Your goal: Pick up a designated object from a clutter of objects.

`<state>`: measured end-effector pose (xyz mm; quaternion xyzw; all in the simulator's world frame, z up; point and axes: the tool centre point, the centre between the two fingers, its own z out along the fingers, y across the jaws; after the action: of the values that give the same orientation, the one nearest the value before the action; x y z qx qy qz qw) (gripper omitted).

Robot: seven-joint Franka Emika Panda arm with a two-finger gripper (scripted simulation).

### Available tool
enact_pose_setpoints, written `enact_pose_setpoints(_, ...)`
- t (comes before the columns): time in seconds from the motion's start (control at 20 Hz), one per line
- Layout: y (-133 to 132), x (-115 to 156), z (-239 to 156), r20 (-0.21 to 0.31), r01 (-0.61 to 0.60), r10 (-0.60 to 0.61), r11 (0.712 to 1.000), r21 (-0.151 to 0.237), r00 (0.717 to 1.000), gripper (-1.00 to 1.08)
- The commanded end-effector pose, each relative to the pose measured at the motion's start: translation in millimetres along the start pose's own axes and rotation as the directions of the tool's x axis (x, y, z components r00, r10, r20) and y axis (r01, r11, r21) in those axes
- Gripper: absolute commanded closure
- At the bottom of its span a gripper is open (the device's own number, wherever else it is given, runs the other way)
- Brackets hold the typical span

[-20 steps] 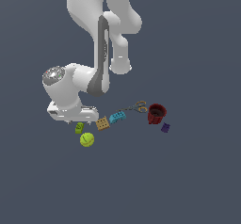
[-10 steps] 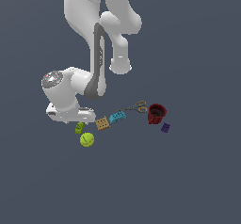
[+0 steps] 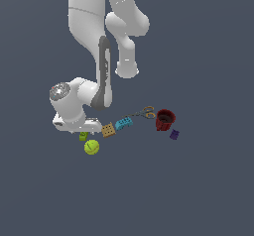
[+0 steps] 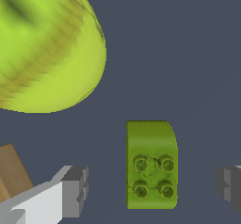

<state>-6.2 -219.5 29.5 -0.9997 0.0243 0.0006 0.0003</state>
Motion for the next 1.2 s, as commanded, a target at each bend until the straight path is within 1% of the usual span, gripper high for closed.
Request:
enact_pose_setpoints(0.0,0.2,0.0,10.1,-0.001,0.000,0.000,1.000,0.000,1.000,-0.92)
enact_pose_setpoints(0.25,0.7,0.6,17.3,-0.001,0.000,0.000,1.000,0.000,1.000,-0.92)
enact_pose_setpoints(0.3,0.7,0.6,17.3,-0.001,0.000,0.000,1.000,0.000,1.000,1.08)
enact_pose_setpoints(0.85,0.5,0.4,16.5,-0.001,0.000,0.000,1.000,0.000,1.000,1.08)
enact_pose_setpoints(1.15,-8.0,1.2,5.2,-0.001,0.000,0.000,1.000,0.000,1.000,1.08)
